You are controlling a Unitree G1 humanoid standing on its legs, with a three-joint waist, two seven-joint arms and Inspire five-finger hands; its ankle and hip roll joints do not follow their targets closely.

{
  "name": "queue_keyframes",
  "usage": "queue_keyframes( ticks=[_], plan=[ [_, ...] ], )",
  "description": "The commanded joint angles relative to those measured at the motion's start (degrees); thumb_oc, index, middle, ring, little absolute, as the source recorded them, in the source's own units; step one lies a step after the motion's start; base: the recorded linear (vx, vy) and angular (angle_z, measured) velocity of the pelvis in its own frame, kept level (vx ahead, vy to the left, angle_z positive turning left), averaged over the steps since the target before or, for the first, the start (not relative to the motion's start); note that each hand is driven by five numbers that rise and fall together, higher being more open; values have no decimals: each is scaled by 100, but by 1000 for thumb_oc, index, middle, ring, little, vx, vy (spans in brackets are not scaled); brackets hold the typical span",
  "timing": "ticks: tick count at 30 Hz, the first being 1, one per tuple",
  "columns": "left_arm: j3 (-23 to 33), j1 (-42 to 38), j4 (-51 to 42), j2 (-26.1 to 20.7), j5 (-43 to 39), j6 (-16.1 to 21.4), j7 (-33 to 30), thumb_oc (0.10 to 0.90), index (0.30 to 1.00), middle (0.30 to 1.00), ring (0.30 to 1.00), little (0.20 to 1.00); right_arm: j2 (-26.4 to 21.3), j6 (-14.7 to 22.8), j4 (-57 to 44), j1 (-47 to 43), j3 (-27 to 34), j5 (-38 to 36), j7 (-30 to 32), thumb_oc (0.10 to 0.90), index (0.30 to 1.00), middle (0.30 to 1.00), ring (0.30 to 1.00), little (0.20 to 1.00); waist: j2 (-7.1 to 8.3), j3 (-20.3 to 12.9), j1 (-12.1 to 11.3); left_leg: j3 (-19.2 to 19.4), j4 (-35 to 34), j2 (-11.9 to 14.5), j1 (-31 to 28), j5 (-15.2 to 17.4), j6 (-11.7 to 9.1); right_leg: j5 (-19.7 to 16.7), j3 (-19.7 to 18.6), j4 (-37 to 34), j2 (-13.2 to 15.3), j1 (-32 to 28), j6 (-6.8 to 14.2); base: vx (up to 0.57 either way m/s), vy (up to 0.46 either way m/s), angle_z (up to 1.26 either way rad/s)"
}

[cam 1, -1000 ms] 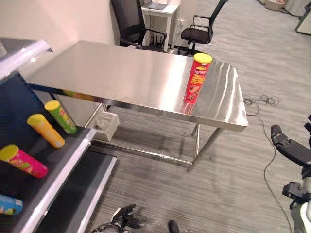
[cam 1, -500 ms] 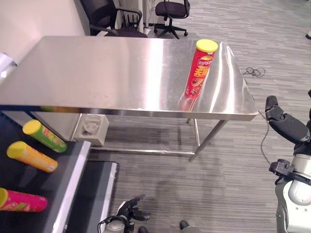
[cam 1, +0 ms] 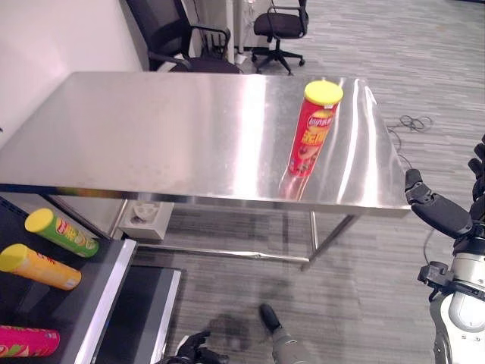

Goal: Put the goods on the table back onto the shelves and tidy them up.

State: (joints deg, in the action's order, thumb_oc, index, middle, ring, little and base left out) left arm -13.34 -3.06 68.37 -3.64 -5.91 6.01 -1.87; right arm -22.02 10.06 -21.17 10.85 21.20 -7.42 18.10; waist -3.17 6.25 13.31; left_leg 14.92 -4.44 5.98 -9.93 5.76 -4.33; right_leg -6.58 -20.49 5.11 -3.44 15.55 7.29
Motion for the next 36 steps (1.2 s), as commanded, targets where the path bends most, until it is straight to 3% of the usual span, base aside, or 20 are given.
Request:
queue_keyframes(
  ticks=[1, 9, 16, 36],
  plan=[
    [43, -186, -33, -225, 221, 240, 35, 800, 900, 900, 900, 900, -271, 564, -788, -200, 704, -50, -121, 800, 900, 900, 900, 900, 279, -169, 3, 103, 61, -655, 226, -50, 381, 275, -170, 154, 280, 0, 368, 175, -246, 20],
    [-137, -5, 69, -108, 396, 222, 129, 800, 900, 900, 900, 900, -596, 819, -749, -220, 362, -1309, -988, 800, 900, 900, 900, 900, 163, -455, -207, -61, 21, -300, 141, -205, 212, 375, 93, -48, 198, -411, 165, 64, -144, 18],
    [38, 139, 157, -108, 330, 171, 230, 800, 900, 900, 900, 900, -911, 771, -734, 13, 97, -2352, -1782, 800, 900, 900, 900, 900, 140, -551, -409, -115, -16, -160, 157, -303, 93, 462, 320, -293, 195, -685, 55, 33, -83, 10],
    [-152, 135, 69, -170, 313, 67, 276, 800, 900, 900, 900, 900, -1175, 716, 1, -645, 265, -2028, -1188, 800, 900, 900, 900, 900, 166, -589, -731, -333, 15, -8, 82, -292, -60, 698, 691, -285, 274, -1000, -75, 33, -44, 11]
  ],
)
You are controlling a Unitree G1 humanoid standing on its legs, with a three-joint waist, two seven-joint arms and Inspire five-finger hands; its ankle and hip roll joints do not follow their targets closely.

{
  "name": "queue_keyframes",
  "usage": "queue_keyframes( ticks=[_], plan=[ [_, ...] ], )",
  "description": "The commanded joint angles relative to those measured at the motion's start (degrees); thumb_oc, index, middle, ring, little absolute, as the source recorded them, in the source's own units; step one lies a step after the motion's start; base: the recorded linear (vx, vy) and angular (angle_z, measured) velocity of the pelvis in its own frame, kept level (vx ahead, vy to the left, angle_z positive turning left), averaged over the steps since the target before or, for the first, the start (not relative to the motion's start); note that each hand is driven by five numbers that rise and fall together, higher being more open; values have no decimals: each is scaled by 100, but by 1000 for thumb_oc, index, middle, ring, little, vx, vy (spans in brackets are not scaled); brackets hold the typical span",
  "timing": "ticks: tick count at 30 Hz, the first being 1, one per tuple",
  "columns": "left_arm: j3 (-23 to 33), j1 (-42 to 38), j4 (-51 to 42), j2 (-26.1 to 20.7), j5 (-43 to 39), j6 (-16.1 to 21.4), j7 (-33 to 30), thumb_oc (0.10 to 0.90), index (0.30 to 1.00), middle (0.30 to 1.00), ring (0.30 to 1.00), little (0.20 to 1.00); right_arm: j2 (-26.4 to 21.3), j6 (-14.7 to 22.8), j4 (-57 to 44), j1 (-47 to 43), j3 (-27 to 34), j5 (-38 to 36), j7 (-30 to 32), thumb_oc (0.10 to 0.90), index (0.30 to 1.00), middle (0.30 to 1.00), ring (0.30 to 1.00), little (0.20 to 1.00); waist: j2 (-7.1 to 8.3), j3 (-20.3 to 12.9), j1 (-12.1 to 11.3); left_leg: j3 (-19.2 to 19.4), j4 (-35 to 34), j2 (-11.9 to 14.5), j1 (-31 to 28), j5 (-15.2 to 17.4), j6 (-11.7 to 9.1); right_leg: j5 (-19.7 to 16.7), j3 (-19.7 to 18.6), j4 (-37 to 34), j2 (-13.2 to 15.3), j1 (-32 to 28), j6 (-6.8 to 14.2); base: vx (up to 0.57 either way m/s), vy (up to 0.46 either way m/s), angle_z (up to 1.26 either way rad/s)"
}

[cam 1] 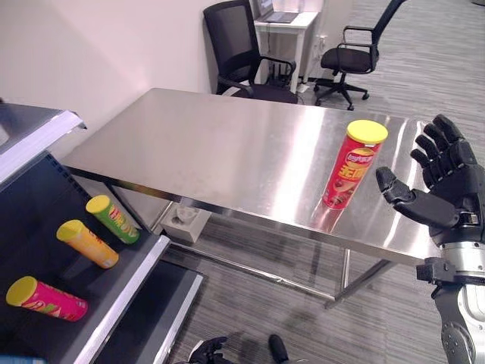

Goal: Put the goods on the table back onto the shelves and tidy them up.

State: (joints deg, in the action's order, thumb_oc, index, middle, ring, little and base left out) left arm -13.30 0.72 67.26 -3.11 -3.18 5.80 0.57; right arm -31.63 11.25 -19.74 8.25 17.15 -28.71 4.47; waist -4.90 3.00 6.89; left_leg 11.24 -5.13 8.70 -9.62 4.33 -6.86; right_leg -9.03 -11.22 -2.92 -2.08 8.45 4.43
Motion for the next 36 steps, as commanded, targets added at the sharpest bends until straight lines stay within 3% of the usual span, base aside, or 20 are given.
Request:
queue_keyframes(
  ticks=[1, 16, 36],
  plan=[
    [-161, -245, 172, -229, 29, 82, 35, 800, 900, 900, 900, 900, -230, 593, -102, -414, 682, 118, 204, 800, 900, 900, 900, 900, 342, -259, -92, 15, 91, -275, 51, -150, 187, 955, -200, 522, 148, -307, 206, 15, -38, 9],
    [-95, -156, 124, -281, -32, 55, -9, 800, 900, 900, 900, 900, -260, 589, 238, -660, 1036, 815, 785, 800, 900, 900, 900, 900, 338, -271, -229, -86, 94, -130, -38, -241, 32, 1133, 230, 607, 231, -502, 133, 23, -42, 18],
    [-67, -63, 35, -368, 6, 34, -40, 800, 900, 900, 900, 900, -333, 578, 427, -656, 1374, 1079, 1115, 800, 900, 900, 900, 900, 298, -257, -240, -141, 100, 35, -54, -387, -96, 1297, 414, 756, 171, -534, 55, 9, -30, 3]
  ],
)
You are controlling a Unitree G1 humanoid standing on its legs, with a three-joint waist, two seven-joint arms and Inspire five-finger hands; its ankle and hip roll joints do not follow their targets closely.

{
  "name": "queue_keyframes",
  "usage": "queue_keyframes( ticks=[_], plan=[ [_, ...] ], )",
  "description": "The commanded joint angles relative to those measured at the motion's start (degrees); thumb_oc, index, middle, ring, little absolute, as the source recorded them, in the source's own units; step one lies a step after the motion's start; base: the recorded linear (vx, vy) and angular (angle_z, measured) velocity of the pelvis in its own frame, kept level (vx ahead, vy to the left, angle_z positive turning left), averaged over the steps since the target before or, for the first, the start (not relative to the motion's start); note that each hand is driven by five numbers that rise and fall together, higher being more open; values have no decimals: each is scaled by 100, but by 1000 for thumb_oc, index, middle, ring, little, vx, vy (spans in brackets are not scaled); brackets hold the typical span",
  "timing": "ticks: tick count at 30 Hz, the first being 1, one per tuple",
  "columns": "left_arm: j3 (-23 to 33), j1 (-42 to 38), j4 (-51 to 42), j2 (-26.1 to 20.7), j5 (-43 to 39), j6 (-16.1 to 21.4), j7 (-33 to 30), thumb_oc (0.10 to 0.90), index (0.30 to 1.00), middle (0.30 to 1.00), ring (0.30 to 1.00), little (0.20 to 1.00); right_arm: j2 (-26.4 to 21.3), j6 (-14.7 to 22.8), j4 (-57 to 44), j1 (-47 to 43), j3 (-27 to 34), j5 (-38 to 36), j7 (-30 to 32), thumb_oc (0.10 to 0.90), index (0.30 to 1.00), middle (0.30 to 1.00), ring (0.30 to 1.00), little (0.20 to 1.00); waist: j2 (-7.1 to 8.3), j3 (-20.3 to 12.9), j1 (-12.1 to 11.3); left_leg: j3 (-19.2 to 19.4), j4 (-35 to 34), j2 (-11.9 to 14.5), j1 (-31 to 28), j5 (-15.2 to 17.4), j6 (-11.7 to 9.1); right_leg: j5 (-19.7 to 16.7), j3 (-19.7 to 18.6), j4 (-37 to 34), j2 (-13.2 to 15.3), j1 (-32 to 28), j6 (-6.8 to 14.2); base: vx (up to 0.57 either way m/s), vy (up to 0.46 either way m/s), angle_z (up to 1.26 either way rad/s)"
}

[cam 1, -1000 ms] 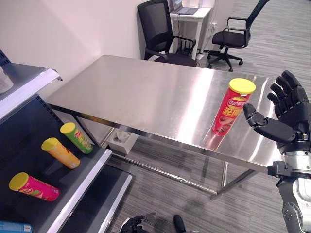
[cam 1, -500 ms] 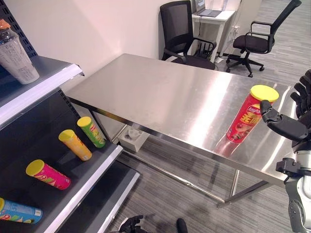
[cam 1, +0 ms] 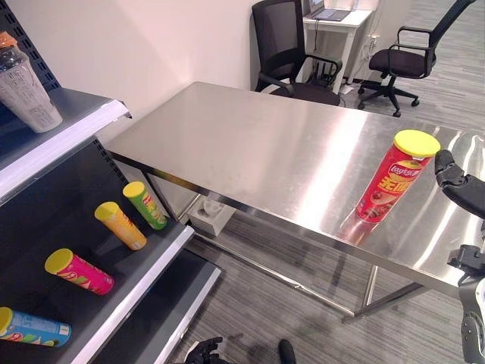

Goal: Put the goods on the table back onto the shelves and tidy them up.

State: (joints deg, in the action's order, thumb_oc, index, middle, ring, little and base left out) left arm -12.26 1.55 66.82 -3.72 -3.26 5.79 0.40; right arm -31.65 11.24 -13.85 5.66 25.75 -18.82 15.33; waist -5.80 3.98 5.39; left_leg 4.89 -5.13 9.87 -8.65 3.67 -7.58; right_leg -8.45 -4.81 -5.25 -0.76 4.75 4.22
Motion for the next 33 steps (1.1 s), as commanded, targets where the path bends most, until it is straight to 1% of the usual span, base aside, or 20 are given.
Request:
queue_keyframes(
  ticks=[1, 3, 5, 7, 9, 19, 27, 29, 33],
  plan=[
    [-176, -135, 67, -317, 10, 32, -14, 800, 900, 900, 900, 900, -342, 562, -106, -392, 469, -19, -55, 800, 900, 900, 900, 900, 393, -352, -104, 491, 102, -74, -154, -333, -30, 1242, -212, 996, 38, -168, 72, 12, -37, 2],
    [-178, -127, 61, -323, 3, 33, 4, 800, 900, 900, 900, 900, -385, 564, -25, -398, 437, -98, -115, 800, 900, 900, 900, 900, 400, -352, -106, 484, 105, -68, -154, -336, -33, 1247, -200, 1006, 38, -169, 68, 2, -15, 3],
    [-179, -109, 43, -352, -11, 35, 47, 800, 900, 900, 900, 900, -497, 532, 168, -428, 335, -402, -326, 800, 900, 900, 900, 900, 419, -352, -136, 465, 116, -50, -150, -367, -47, 1264, -172, 1009, 27, -176, 56, 6, -30, 7],
    [-179, -103, 49, -358, -13, 36, 52, 800, 900, 900, 900, 900, -538, 535, 236, -437, 316, -480, -374, 800, 900, 900, 900, 900, 423, -352, -143, 457, 115, -43, -152, -373, -49, 1267, -162, 1009, 28, -181, 53, 3, -17, 6],
    [-187, -86, 46, -375, -29, 37, 81, 800, 900, 900, 900, 900, -649, 529, 429, -491, 250, -707, -516, 800, 900, 900, 900, 900, 435, -354, -177, 447, 110, -33, -159, -393, -57, 1280, -122, 1011, 23, -203, 46, 11, -28, 8],
    [-190, -45, 23, -437, -81, 28, 144, 800, 900, 900, 900, 900, -917, 443, 937, -636, 102, -993, -703, 800, 900, 900, 900, 900, 475, -365, -261, 399, 89, 1, -191, -422, -82, 1292, -64, 1002, 30, -259, 27, 7, -17, 6],
    [-192, -29, -5, -452, -85, 20, 161, 800, 900, 900, 900, 900, -982, 415, 1113, -747, -59, -1241, -889, 800, 900, 900, 900, 900, 490, -368, -307, 402, 85, 21, -211, -454, -97, 1300, -35, 986, 26, -293, 19, 0, -2, 1],
    [-206, -21, -54, -463, -63, 30, 168, 800, 900, 900, 900, 900, -936, 429, 1057, -748, -95, -1363, -991, 800, 900, 900, 900, 900, 485, -364, -319, 399, 89, 34, -214, -463, -104, 1307, -18, 992, 18, -291, 12, 0, 0, 0],
    [-243, -28, -168, -490, -10, 51, 170, 800, 900, 900, 900, 900, -907, 420, 945, -735, -122, -1370, -1080, 800, 900, 900, 900, 900, 480, -357, -334, 394, 97, 45, -208, -455, -109, 1327, 21, 1018, 19, -294, 10, 0, 0, 0]
  ],
)
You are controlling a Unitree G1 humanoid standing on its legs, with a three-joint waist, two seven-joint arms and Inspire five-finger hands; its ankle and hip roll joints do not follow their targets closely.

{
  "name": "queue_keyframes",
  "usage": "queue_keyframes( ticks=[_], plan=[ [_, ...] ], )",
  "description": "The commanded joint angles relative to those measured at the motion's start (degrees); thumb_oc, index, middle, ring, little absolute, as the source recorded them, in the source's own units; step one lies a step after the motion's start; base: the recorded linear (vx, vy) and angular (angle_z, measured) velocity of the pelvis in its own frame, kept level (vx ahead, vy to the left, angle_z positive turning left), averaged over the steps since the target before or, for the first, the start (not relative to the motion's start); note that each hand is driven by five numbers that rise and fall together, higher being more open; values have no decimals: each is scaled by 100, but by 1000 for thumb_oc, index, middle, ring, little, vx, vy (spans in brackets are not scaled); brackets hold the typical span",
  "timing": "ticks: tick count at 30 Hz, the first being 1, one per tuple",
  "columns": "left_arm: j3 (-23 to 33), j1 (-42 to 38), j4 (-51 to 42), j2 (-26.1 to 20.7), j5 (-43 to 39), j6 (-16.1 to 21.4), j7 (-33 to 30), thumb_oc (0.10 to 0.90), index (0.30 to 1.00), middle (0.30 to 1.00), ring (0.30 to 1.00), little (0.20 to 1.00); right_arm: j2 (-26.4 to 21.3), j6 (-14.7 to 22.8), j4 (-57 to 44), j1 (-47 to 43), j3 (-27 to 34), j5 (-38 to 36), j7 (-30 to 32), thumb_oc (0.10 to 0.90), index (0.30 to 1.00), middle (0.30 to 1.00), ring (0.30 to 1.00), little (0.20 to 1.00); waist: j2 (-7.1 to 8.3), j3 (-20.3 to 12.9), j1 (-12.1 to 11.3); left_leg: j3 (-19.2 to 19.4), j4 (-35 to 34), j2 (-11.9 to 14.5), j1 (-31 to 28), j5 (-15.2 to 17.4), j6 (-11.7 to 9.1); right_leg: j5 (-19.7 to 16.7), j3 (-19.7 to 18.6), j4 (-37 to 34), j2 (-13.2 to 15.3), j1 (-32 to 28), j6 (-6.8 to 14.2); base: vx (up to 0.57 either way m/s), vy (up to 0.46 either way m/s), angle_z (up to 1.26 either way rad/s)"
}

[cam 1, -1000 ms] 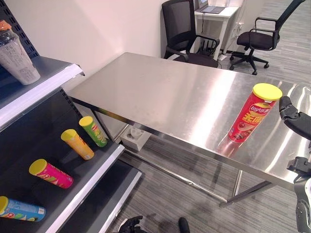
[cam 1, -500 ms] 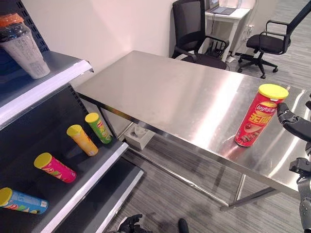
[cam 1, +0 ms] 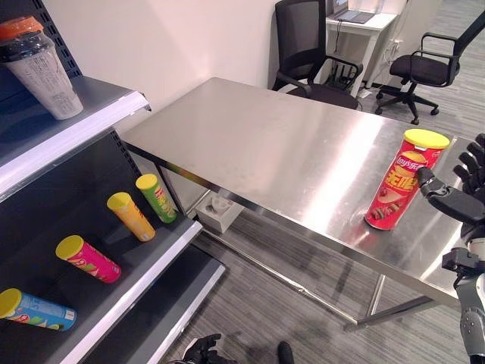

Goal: Put the goods on the table back onto the shelves and tidy them up.

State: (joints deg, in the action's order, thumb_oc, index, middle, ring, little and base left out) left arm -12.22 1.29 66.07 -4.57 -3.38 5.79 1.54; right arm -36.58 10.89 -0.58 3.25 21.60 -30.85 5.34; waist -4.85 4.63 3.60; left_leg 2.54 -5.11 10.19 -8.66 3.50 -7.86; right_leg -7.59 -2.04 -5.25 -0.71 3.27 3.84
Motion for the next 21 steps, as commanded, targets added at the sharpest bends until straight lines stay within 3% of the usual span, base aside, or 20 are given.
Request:
queue_keyframes(
  ticks=[1, 21],
  plan=[
    [-251, -6, -110, -405, 7, 54, 54, 800, 900, 900, 900, 900, -405, 456, -408, -493, 286, -166, -103, 800, 900, 900, 900, 900, 387, -423, -156, 631, 94, 13, -209, -437, -83, 1242, -243, 1021, 17, -149, 50, 0, 0, 0],
    [-237, -28, -165, -443, -41, 77, 2, 800, 900, 900, 900, 900, -618, 394, -369, -795, -98, -399, -295, 800, 900, 900, 900, 900, 453, -429, -228, 652, 65, -48, -235, -361, -76, 1187, -155, 975, 127, -184, 110, 0, 0, 0]
  ],
)
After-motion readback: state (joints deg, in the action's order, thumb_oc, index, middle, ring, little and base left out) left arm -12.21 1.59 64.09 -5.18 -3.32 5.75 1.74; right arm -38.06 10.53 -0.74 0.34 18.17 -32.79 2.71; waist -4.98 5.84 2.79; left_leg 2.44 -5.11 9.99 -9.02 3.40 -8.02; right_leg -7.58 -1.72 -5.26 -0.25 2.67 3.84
